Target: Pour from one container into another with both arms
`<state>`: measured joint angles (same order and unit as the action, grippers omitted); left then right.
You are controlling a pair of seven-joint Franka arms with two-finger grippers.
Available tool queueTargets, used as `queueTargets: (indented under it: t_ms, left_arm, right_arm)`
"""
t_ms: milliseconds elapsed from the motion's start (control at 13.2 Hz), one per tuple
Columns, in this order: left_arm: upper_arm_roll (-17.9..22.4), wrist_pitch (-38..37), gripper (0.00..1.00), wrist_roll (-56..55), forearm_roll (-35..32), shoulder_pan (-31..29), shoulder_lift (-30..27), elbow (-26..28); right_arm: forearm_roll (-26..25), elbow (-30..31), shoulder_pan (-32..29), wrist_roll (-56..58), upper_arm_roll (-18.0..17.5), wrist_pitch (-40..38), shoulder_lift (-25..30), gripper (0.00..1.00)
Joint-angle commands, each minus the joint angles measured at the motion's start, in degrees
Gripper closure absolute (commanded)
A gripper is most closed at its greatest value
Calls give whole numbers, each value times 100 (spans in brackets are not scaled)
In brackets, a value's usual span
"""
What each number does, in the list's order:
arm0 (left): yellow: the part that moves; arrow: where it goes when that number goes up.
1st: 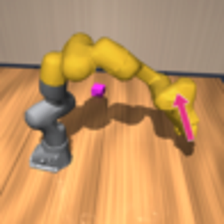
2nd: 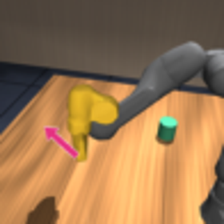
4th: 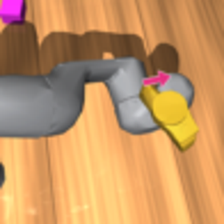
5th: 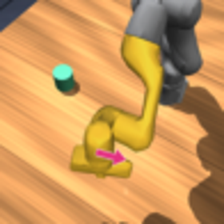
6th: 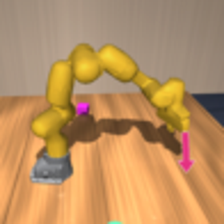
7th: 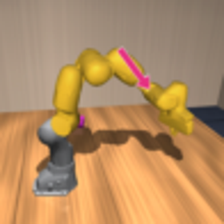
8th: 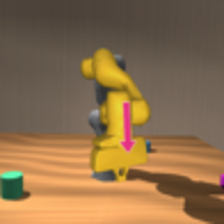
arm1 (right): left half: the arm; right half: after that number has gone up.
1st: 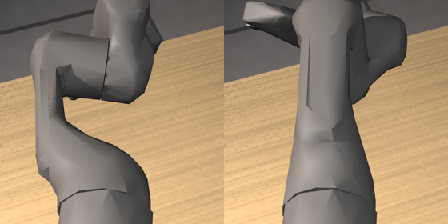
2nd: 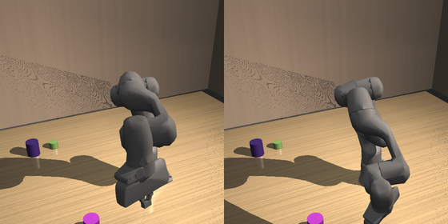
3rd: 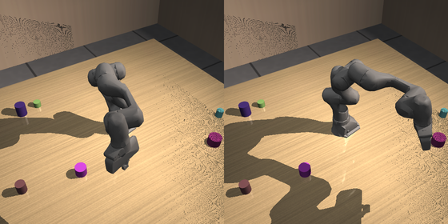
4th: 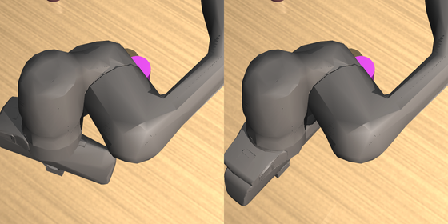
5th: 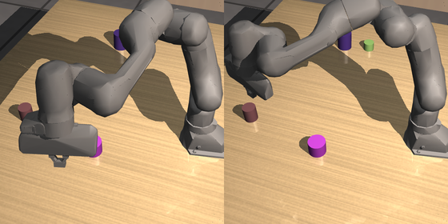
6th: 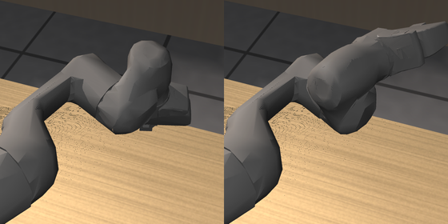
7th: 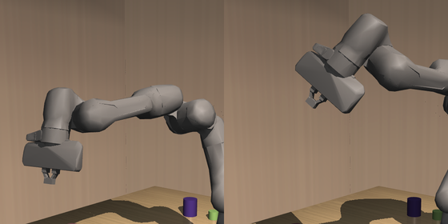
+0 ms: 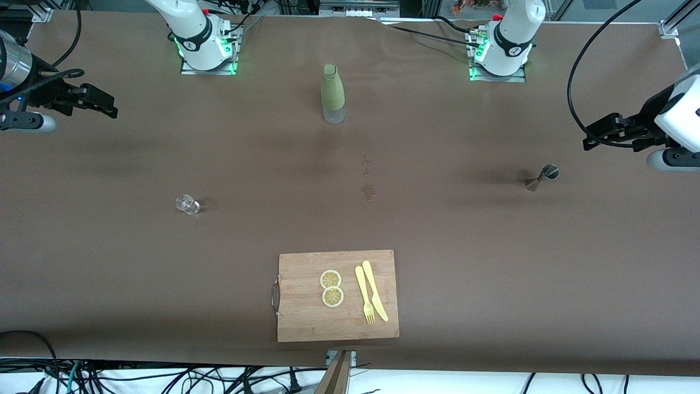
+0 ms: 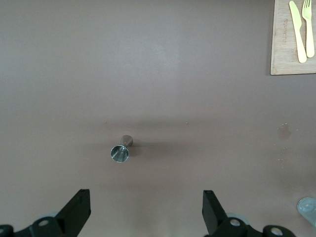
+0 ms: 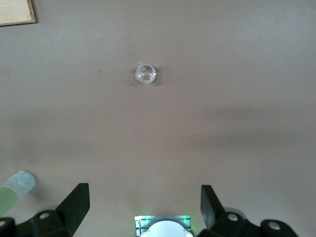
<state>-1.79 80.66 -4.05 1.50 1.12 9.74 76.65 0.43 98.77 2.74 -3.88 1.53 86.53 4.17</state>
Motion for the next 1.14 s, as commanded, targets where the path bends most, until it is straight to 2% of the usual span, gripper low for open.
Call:
queueTargets:
  t_ms: [0, 834, 910, 1061]
  left_arm:
    - [20, -42, 0, 10, 157, 2, -113, 104]
    - [38, -68, 0, 71, 271, -86, -104, 113]
    - [55, -68, 0, 341, 254, -94, -96, 122]
    - [414, -86, 0, 1402, 263, -77, -78, 174]
  right_arm:
    - [-25, -78, 24, -87, -12, -93, -13, 0]
    - [-25, -78, 24, -87, -21, -93, -4, 0]
    - [-25, -78, 24, -87, -21, -93, -4, 0]
    - [-25, -78, 24, -87, -21, -93, -4, 0]
